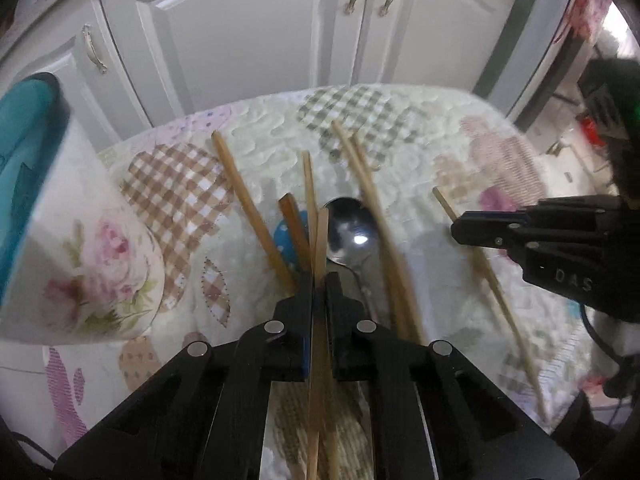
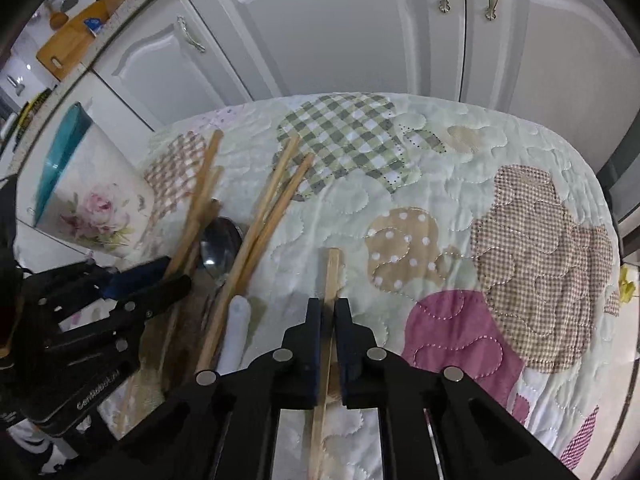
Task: Organize utensils
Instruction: 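Lift both held chopsticks and carry them toward the rose-patterned utensil holder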
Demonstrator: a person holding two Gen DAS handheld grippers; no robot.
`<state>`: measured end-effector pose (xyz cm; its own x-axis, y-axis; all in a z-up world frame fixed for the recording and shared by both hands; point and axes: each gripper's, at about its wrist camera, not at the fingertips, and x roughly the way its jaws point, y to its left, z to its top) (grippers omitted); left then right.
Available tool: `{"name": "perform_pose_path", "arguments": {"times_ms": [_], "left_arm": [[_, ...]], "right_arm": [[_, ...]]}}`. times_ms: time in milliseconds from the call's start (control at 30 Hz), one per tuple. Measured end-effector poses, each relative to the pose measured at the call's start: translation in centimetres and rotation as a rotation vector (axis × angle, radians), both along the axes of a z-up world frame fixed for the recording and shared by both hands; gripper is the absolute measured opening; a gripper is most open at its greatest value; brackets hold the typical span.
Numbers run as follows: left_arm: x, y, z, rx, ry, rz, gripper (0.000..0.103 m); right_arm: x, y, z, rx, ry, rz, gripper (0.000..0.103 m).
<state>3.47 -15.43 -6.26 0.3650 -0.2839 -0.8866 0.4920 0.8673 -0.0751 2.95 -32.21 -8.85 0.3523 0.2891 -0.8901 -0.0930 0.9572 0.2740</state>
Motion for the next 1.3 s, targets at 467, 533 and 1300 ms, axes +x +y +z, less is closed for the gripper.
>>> {"name": "perform_pose_path", "arguments": {"times_ms": [467,533,1300], "left_arm": [[-3.1,5.5,7.2,-0.218,-0.045,0.021,0.004],[-2.9,5.3,6.4,-0.188,-0.028,0.045,0.006],[2.2,1.5,-1.5,-0.035,0.083,0.105,0.012]], "right_arm": [[-4.5,-0.5,9.4,0.087,-0.182,0.033,0.005],[-4.7,-0.2,9.7,0.071,-0.189,0.037,0.005],[-4.9,-1.1,8.8,0.132,-0.173,0.008,0.005]]}}
